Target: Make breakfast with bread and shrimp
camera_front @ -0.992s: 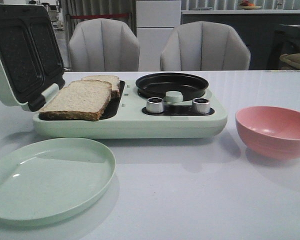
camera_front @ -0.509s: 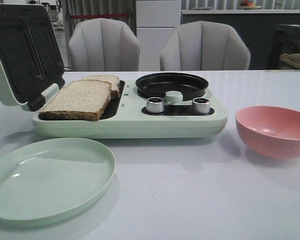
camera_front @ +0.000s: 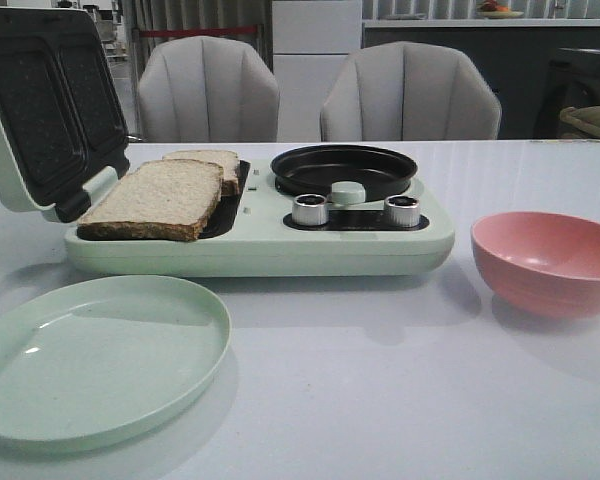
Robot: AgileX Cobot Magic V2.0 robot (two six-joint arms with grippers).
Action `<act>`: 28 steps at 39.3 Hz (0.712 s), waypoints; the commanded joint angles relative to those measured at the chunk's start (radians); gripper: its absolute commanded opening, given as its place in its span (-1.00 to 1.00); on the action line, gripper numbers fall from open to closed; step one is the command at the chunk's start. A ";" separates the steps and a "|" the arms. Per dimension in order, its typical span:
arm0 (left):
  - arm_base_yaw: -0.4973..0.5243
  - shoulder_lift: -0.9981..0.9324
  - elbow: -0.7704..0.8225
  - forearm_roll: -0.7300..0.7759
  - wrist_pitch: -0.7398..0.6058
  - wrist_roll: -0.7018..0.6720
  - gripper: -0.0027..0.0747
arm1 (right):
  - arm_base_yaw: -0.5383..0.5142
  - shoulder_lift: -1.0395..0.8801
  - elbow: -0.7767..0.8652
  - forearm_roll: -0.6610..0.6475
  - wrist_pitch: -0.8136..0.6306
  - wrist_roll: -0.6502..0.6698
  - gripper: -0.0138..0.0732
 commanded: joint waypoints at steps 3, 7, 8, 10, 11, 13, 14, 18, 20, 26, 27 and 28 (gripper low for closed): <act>0.076 0.024 -0.046 -0.162 -0.023 0.090 0.10 | -0.002 -0.012 -0.027 -0.001 -0.077 0.001 0.71; 0.119 0.062 -0.046 -0.247 0.004 0.179 0.10 | -0.002 -0.012 -0.027 -0.001 -0.077 0.001 0.71; 0.128 0.070 -0.046 -0.268 0.014 0.195 0.10 | -0.002 -0.012 -0.027 -0.001 -0.077 0.001 0.71; 0.152 0.094 -0.046 -0.330 0.039 0.227 0.10 | -0.002 -0.012 -0.027 -0.001 -0.077 0.001 0.71; 0.162 0.106 -0.046 -0.368 0.052 0.243 0.10 | -0.002 -0.012 -0.027 -0.001 -0.077 0.001 0.71; 0.180 0.131 -0.046 -0.441 0.088 0.288 0.10 | -0.002 -0.012 -0.027 -0.001 -0.077 0.001 0.71; 0.188 0.146 -0.046 -0.484 0.116 0.327 0.10 | -0.002 -0.012 -0.027 -0.001 -0.077 0.001 0.71; 0.203 0.205 -0.046 -0.581 0.182 0.401 0.10 | -0.002 -0.012 -0.027 -0.001 -0.077 0.001 0.71; 0.208 0.234 -0.046 -0.600 0.197 0.401 0.10 | -0.002 -0.012 -0.027 -0.001 -0.077 0.001 0.71; 0.208 0.297 -0.046 -0.687 0.260 0.462 0.09 | -0.002 -0.012 -0.027 -0.001 -0.077 0.001 0.71; 0.208 0.304 -0.046 -0.709 0.288 0.485 0.09 | -0.002 -0.012 -0.027 -0.001 -0.077 0.001 0.71; 0.208 0.313 -0.046 -0.737 0.309 0.498 0.07 | -0.002 -0.012 -0.027 -0.001 -0.077 0.001 0.71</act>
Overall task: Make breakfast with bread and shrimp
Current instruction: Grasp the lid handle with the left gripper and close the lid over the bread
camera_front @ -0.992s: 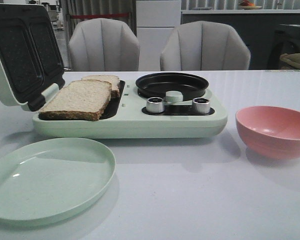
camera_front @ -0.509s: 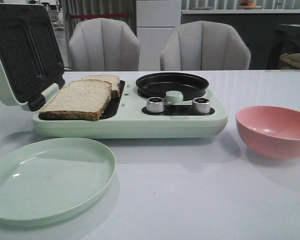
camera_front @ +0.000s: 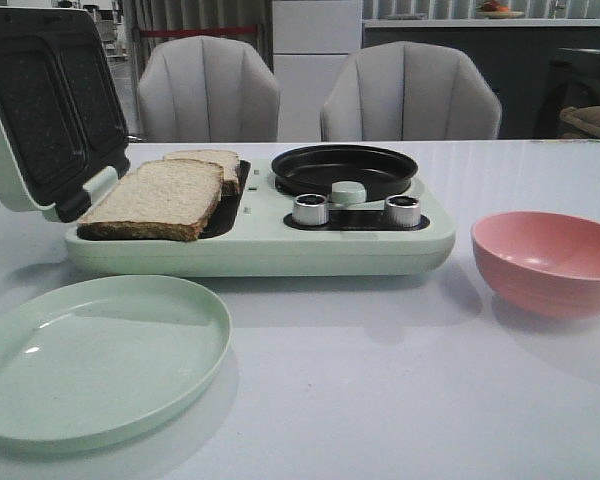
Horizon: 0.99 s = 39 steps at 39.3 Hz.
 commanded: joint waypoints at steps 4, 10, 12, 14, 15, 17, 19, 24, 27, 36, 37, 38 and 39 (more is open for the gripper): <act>-0.001 -0.002 -0.034 -0.178 0.126 0.066 -0.08 | -0.002 -0.012 -0.027 -0.001 -0.077 -0.002 0.71; -0.029 0.002 -0.034 -0.213 0.174 0.100 -0.36 | -0.002 -0.012 -0.027 -0.001 -0.077 -0.002 0.71; -0.043 0.002 -0.034 -0.244 0.198 0.133 -0.39 | -0.002 -0.012 -0.027 -0.001 -0.077 -0.002 0.71; -0.061 0.002 -0.034 -0.272 0.222 0.155 -0.39 | -0.002 -0.012 -0.027 -0.001 -0.077 -0.002 0.71; -0.073 0.002 -0.034 -0.288 0.232 0.167 -0.39 | -0.002 -0.012 -0.027 -0.001 -0.077 -0.002 0.71; -0.098 0.002 -0.034 -0.304 0.251 0.186 -0.39 | -0.002 -0.012 -0.027 -0.001 -0.077 -0.002 0.71; -0.127 0.002 -0.034 -0.306 0.257 0.205 -0.39 | -0.002 -0.012 -0.027 -0.001 -0.077 -0.002 0.71; -0.221 0.002 -0.034 -0.279 0.251 0.267 -0.39 | -0.002 -0.012 -0.027 -0.001 -0.077 -0.002 0.71; -0.277 0.002 -0.034 -0.231 0.209 0.277 -0.39 | -0.002 -0.012 -0.027 -0.001 -0.077 -0.002 0.71; -0.443 0.002 -0.034 0.104 -0.030 0.275 -0.39 | -0.002 -0.012 -0.027 -0.001 -0.077 -0.002 0.71; -0.456 0.002 -0.034 0.126 -0.050 0.273 -0.39 | -0.002 -0.012 -0.027 -0.001 -0.077 -0.002 0.71; -0.467 0.002 -0.034 0.152 -0.067 0.261 -0.39 | -0.002 -0.012 -0.027 -0.001 -0.077 -0.002 0.71; -0.477 0.002 -0.034 0.173 -0.079 0.254 -0.39 | -0.002 -0.012 -0.027 -0.001 -0.077 -0.002 0.71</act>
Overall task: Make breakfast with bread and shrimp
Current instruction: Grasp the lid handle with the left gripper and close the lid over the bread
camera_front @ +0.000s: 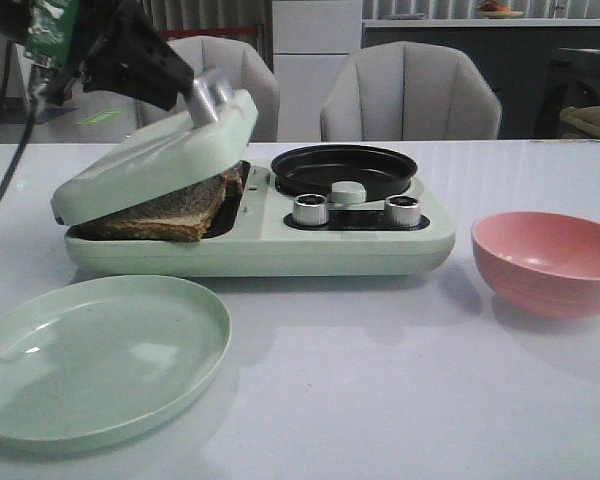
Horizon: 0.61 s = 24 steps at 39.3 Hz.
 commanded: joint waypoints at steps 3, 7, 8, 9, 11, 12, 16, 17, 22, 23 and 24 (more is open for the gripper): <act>-0.040 -0.054 -0.031 0.084 -0.077 -0.034 -0.39 | -0.002 -0.012 -0.027 -0.001 -0.077 -0.002 0.71; -0.042 -0.054 -0.031 0.131 -0.081 -0.041 -0.39 | -0.002 -0.012 -0.027 -0.001 -0.077 -0.002 0.71; -0.042 -0.054 -0.031 0.140 -0.081 -0.049 -0.39 | -0.002 -0.012 -0.027 -0.001 -0.077 -0.002 0.71; -0.042 -0.054 -0.031 0.158 -0.081 -0.062 -0.39 | -0.002 -0.012 -0.027 -0.001 -0.077 -0.002 0.71; -0.042 -0.054 -0.031 0.179 -0.081 -0.069 -0.39 | -0.002 -0.012 -0.027 -0.001 -0.077 -0.002 0.71; -0.042 -0.054 -0.031 0.188 -0.081 -0.076 -0.39 | -0.002 -0.012 -0.027 -0.001 -0.077 -0.002 0.71; -0.042 -0.056 -0.031 0.201 -0.072 -0.088 -0.39 | -0.002 -0.012 -0.027 -0.001 -0.077 -0.002 0.71; -0.042 -0.056 -0.031 0.201 -0.070 -0.088 -0.39 | -0.002 -0.012 -0.027 -0.001 -0.077 -0.002 0.71; -0.040 -0.089 -0.031 0.220 -0.068 -0.088 -0.39 | -0.002 -0.012 -0.027 -0.001 -0.077 -0.002 0.71; -0.040 -0.098 -0.033 0.230 -0.068 -0.088 -0.39 | -0.002 -0.012 -0.027 -0.001 -0.077 -0.002 0.71; -0.040 -0.106 -0.035 0.246 -0.068 -0.088 -0.39 | -0.002 -0.012 -0.027 -0.001 -0.077 -0.002 0.71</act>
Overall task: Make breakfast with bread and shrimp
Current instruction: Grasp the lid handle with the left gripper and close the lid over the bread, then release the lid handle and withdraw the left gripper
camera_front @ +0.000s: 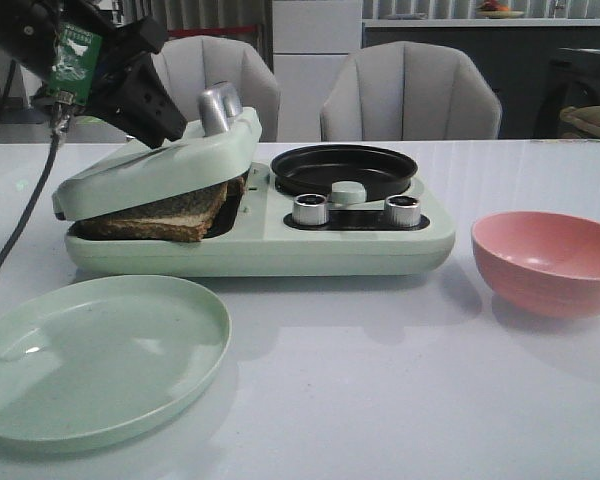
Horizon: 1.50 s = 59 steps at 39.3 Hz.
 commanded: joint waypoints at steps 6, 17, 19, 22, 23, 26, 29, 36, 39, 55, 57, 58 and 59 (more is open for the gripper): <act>-0.004 -0.182 -0.066 0.186 0.005 -0.088 -0.39 | -0.002 -0.012 -0.027 -0.001 -0.077 -0.002 0.71; -0.004 -0.400 -0.070 0.590 0.031 -0.274 -0.39 | -0.002 -0.012 -0.027 -0.001 -0.077 -0.002 0.71; -0.004 -0.432 -0.070 0.671 0.034 -0.309 -0.39 | -0.002 -0.012 -0.027 -0.001 -0.077 -0.002 0.71; -0.004 -0.473 -0.070 0.812 0.051 -0.392 -0.39 | -0.002 -0.012 -0.027 -0.001 -0.077 -0.002 0.71; -0.004 -0.488 -0.070 0.861 0.059 -0.420 -0.39 | -0.002 -0.012 -0.027 -0.001 -0.077 -0.002 0.71; -0.004 -0.528 -0.064 0.950 0.066 -0.515 -0.39 | -0.002 -0.012 -0.027 -0.001 -0.077 -0.002 0.71; -0.004 -0.581 -0.041 0.982 0.032 -0.555 -0.39 | -0.002 -0.012 -0.027 -0.001 -0.077 -0.002 0.71; -0.004 -0.762 0.112 0.988 -0.109 -0.581 -0.39 | -0.002 -0.012 -0.027 -0.001 -0.077 -0.002 0.71; -0.004 -0.851 0.208 0.987 -0.196 -0.602 -0.39 | -0.002 -0.012 -0.027 -0.001 -0.077 -0.002 0.71; -0.026 -1.288 0.707 0.870 -0.496 -0.641 -0.39 | -0.002 -0.012 -0.027 -0.001 -0.077 -0.002 0.71; -0.038 -1.343 0.746 0.870 -0.481 -0.641 -0.39 | -0.002 -0.012 -0.027 -0.001 -0.077 -0.002 0.71; -0.042 -1.363 0.760 0.868 -0.471 -0.641 -0.39 | -0.002 -0.012 -0.027 -0.001 -0.077 -0.002 0.71; -0.045 -1.390 0.777 0.860 -0.462 -0.641 -0.39 | -0.002 -0.012 -0.027 -0.001 -0.077 -0.002 0.71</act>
